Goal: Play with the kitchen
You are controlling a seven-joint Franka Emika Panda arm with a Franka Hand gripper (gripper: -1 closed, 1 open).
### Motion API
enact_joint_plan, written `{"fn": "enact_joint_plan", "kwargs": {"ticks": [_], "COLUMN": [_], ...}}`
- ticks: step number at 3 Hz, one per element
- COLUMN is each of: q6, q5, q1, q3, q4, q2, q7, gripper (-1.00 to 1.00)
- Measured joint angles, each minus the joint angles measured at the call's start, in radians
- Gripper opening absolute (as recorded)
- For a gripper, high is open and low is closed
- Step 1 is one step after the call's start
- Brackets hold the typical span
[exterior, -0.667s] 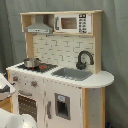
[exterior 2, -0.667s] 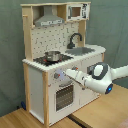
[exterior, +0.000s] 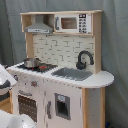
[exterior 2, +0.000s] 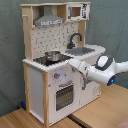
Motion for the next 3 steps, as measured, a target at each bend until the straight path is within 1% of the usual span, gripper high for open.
{"fn": "enact_joint_plan", "kwargs": {"ticks": [1,2,3], "q6": [0.009,0.032,0.044], "q5": [0.0,0.016,0.102], "q1": [0.031,0.049,0.055], "q3": [-0.1,-0.198,-0.256], "q4": [-0.009,-0.008,0.005], "q2": [0.001,0.004,0.006], "q7": [-0.034,-0.065,-0.118], "gripper": [1.0,1.0,1.0]}}
